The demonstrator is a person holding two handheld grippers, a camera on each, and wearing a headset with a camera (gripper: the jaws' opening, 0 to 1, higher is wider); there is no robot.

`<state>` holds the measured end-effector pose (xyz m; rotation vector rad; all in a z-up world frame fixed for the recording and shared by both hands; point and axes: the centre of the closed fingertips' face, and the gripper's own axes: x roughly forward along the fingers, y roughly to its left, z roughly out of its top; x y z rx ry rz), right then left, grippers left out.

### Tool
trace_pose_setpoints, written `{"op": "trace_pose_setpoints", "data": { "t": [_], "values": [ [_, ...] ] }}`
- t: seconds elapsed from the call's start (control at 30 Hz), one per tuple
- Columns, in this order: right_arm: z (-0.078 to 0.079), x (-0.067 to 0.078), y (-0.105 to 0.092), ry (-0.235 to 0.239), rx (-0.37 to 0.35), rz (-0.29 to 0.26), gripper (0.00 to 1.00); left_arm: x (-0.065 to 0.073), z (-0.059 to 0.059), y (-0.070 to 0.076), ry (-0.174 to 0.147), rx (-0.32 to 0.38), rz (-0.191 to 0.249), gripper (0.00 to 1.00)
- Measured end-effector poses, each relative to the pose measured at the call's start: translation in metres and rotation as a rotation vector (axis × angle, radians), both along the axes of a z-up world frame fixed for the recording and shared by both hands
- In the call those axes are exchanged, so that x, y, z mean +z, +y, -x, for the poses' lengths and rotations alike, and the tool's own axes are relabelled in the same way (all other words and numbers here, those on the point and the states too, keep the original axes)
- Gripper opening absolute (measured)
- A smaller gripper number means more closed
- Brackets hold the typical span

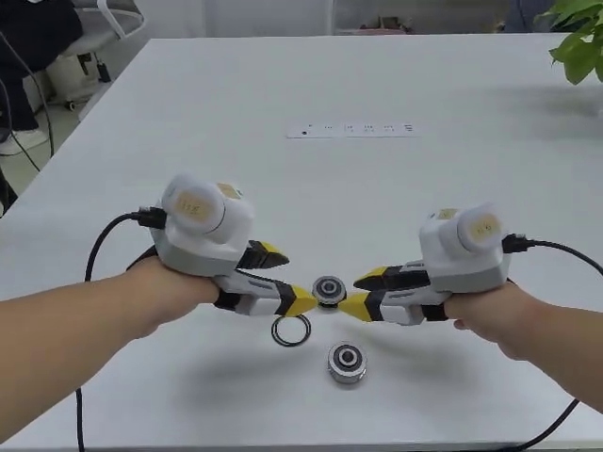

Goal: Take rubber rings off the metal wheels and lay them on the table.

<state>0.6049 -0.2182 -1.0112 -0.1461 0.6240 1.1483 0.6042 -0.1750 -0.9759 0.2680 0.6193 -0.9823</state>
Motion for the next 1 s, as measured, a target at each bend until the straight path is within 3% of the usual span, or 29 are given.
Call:
{"op": "trace_pose_setpoints", "data": {
  "t": [1.0],
  "values": [
    [-0.003,-0.008,0.004,-0.004,0.011,-0.012,0.10,-0.022,-0.010,-0.027,0.004,-0.049,-0.018,0.26]
  ]
}}
